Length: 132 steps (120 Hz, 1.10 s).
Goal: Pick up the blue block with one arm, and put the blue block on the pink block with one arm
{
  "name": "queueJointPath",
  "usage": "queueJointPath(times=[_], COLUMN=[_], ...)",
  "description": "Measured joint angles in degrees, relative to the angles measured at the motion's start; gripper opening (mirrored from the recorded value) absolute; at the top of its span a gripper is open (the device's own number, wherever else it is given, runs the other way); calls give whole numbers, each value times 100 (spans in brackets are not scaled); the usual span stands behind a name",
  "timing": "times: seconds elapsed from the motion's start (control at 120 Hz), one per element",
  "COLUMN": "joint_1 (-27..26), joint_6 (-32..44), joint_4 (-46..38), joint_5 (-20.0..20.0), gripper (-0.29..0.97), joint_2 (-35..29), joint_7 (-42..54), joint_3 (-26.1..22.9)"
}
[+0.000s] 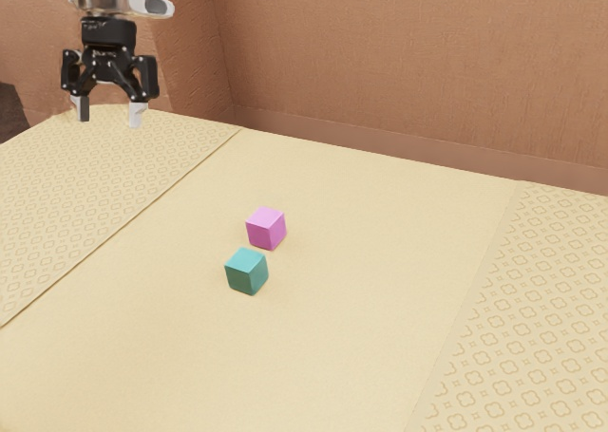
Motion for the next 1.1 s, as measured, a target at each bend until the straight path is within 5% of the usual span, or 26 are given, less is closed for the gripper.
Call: queueJointPath(times=[0.2,0.358,0.492,0.717,1.1], joint_1=[19,-31,-84,33,10], joint_6=[1828,4017,5703,7553,8407], joint_4=[-403,-4777,-6306,-6255,-6017], joint_5=[-152,-72,45,49,-75], gripper=[68,68,68,68,68], joint_2=[-3,-1743,-1832,-1122,-560], joint_7=[-302,-322,-266,-189,1194], joint_3=[-450,-566,-611,-715,-951])
